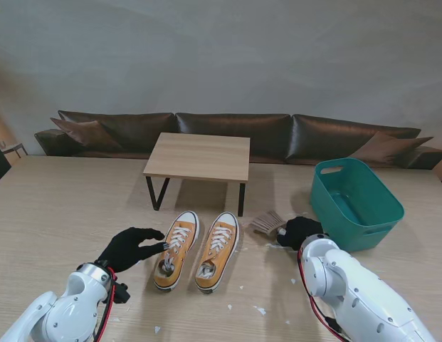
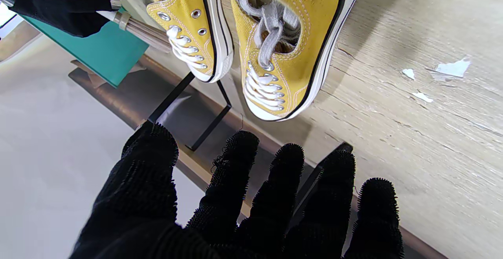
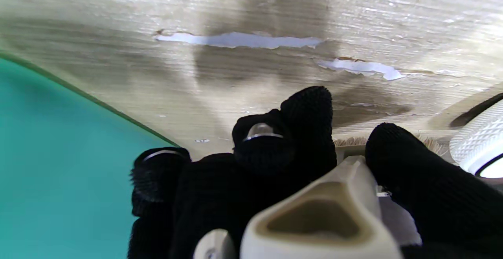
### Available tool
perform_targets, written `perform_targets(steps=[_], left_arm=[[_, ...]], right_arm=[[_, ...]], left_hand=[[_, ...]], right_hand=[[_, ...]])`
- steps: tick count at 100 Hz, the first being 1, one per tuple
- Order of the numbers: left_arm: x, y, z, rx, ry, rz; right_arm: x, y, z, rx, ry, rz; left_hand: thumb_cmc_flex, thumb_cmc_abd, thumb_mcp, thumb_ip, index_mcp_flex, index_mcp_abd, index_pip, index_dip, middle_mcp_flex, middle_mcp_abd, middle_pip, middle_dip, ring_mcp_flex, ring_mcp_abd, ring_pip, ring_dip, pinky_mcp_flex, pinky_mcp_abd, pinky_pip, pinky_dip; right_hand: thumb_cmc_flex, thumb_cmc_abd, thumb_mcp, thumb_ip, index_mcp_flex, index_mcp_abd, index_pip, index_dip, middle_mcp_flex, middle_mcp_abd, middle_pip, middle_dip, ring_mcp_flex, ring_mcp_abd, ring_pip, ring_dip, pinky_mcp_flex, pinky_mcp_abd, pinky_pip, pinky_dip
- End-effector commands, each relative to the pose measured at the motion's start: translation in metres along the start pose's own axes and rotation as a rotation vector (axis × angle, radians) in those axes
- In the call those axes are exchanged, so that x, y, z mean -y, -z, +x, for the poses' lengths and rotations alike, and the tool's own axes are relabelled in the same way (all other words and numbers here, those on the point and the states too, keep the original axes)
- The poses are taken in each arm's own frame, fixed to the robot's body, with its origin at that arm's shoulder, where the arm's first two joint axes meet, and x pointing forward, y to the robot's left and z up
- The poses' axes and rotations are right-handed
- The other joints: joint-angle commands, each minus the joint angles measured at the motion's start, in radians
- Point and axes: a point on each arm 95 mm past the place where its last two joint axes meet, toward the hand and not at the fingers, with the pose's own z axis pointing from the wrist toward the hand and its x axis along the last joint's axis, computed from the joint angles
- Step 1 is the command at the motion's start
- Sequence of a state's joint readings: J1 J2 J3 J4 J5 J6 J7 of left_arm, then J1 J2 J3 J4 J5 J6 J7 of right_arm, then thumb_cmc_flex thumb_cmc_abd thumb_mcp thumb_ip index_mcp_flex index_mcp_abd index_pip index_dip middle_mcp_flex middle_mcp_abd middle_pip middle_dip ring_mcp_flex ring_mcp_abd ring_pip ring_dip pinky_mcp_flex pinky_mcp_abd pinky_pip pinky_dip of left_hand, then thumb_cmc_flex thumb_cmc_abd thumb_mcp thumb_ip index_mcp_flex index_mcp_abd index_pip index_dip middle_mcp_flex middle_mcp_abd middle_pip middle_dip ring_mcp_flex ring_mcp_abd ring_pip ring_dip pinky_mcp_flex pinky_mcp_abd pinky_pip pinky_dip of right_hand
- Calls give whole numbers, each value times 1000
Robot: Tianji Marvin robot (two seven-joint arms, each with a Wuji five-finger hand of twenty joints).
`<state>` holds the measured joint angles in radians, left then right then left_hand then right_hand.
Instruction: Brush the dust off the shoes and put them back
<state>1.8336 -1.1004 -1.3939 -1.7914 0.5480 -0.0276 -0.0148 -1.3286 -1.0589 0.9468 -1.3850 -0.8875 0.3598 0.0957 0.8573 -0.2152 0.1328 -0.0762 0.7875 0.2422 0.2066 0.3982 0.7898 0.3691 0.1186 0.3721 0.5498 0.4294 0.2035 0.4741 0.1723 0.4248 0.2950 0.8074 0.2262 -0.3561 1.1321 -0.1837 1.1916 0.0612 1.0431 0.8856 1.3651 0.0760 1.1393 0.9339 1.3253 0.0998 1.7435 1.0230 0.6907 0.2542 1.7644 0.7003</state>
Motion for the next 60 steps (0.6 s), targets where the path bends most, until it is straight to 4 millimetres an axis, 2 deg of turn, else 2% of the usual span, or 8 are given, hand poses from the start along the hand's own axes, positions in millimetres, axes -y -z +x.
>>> perform_targets(steps=[1, 28, 43, 55, 60], left_arm=[[-3, 0, 0, 3, 7, -23], [-3, 0, 0, 5, 7, -25], [-3, 1, 0, 6, 3, -25], [-3, 1, 0, 6, 3, -27], [-3, 1, 0, 6, 3, -29]], right_arm=[[2, -3, 4, 0, -10, 12], [8, -11, 4, 26, 22, 23], [12, -12, 1, 40, 41, 37], [15, -12, -1, 39, 54, 46], [16, -12, -2, 36, 49, 46]], left_hand=[[34, 60, -11, 47, 22, 10, 4, 1, 7, 11, 3, -4, -3, 16, 2, 3, -9, 8, -24, 0], [35, 60, -12, 47, 23, 11, 4, 1, 9, 12, 3, -4, -3, 18, 2, 3, -9, 8, -24, 0], [35, 61, -12, 47, 23, 9, 4, 1, 10, 12, 3, -4, -2, 17, 3, 3, -8, 8, -24, 0], [35, 61, -12, 47, 24, 11, 4, 1, 10, 14, 3, -4, -2, 18, 3, 3, -8, 7, -24, 0], [35, 61, -12, 47, 22, 10, 4, 1, 10, 12, 3, -4, -2, 16, 3, 3, -9, 7, -24, 0]], right_hand=[[-11, 77, 47, 35, 43, 49, -18, -25, 79, -62, 2, -7, -9, -201, 29, -17, 466, -19, 54, -13], [-34, 66, 36, 44, -26, 25, -56, -63, 70, -87, -99, -17, -7, -220, -18, -39, 458, -32, 4, -37], [-42, 44, 35, 50, -113, 22, -73, -80, -1, -103, -122, 13, -6, -228, -61, -60, 448, -30, -46, -59], [-38, 19, 40, 63, -185, 14, -67, -99, -65, -112, -125, 19, -6, -200, -137, -102, 420, -1, -139, -94], [-36, 3, 43, 53, -217, 15, -64, -119, -96, -109, -123, 15, -6, -181, -172, -123, 391, 6, -164, -93]])
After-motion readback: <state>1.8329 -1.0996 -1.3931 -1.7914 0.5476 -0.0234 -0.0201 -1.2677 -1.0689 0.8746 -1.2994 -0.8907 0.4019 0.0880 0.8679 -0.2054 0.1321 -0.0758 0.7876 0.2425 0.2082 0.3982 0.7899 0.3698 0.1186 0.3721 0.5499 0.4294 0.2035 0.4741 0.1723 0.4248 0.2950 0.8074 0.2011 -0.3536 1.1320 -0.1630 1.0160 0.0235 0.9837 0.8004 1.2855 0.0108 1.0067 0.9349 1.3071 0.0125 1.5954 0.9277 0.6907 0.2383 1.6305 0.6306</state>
